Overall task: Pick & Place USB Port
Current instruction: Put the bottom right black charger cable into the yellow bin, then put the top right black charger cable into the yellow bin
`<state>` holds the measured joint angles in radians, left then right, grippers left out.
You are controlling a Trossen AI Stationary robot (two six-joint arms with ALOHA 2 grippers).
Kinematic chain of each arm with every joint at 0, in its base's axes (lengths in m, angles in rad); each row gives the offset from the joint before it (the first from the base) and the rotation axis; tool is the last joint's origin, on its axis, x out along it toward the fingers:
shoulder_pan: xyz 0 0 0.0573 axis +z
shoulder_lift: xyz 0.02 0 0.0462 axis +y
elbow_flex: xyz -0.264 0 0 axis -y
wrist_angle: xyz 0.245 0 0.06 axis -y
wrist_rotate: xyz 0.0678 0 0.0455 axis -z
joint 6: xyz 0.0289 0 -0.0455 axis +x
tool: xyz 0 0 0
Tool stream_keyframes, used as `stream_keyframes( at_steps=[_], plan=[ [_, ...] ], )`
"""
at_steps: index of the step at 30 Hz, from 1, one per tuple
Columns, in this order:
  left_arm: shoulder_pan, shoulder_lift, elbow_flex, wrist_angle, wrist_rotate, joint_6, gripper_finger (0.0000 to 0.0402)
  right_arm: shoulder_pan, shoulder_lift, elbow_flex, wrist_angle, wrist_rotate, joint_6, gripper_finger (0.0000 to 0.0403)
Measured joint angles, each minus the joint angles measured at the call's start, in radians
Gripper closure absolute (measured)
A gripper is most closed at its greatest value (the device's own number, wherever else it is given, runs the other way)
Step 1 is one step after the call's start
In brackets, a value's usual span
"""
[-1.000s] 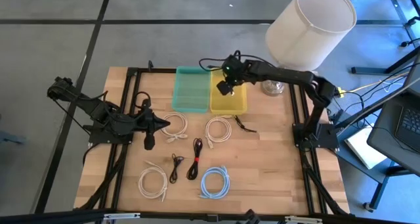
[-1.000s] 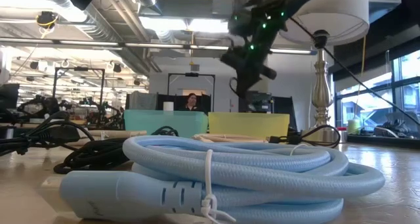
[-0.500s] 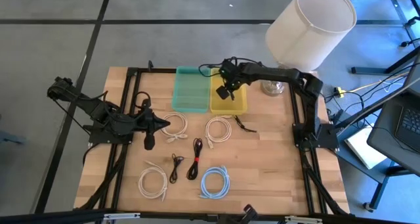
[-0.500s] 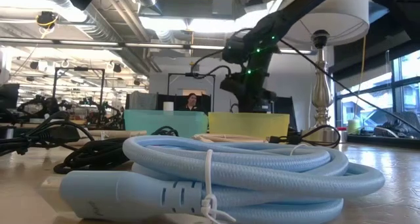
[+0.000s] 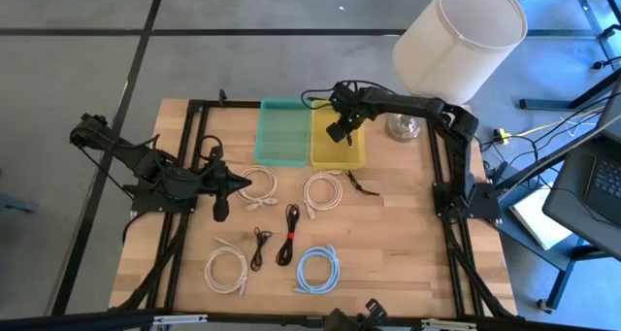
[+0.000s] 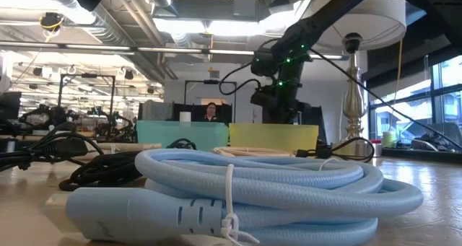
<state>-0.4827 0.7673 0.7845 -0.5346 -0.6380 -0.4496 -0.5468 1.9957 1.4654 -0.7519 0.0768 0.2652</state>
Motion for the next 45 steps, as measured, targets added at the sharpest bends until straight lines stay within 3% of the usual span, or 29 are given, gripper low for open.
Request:
stream_keyframes(
  at_steps=[9, 16, 23, 31, 38, 45],
  plan=[
    [0.000, 0.000, 0.000, 0.000, 0.000, 0.000, 0.0398, 0.004, -0.012, 0.000, 0.015, 0.001, -0.083, 0.0256],
    [0.000, 0.000, 0.000, -0.001, 0.001, 0.008, 0.0398, 0.094, -0.180, 0.043, -0.125, 0.019, -0.114, 0.0245],
    [0.000, 0.000, 0.000, -0.009, -0.001, 0.015, 0.0398, 0.370, -0.387, 0.048, -0.385, -0.027, 0.048, 0.0245],
    [0.000, 0.000, 0.000, -0.033, -0.026, 0.019, 0.0398, 0.663, -0.428, 0.044, -0.514, 0.132, 0.335, 0.0244],
    [0.000, 0.000, 0.000, -0.043, -0.026, 0.018, 0.0398, 0.748, -0.376, -0.148, -0.472, 0.135, 0.474, 0.0244],
    [0.000, 0.000, 0.000, -0.046, -0.025, 0.018, 0.0398, 0.753, -0.365, -0.384, -0.267, 0.113, 0.489, 0.0244]
  ],
)
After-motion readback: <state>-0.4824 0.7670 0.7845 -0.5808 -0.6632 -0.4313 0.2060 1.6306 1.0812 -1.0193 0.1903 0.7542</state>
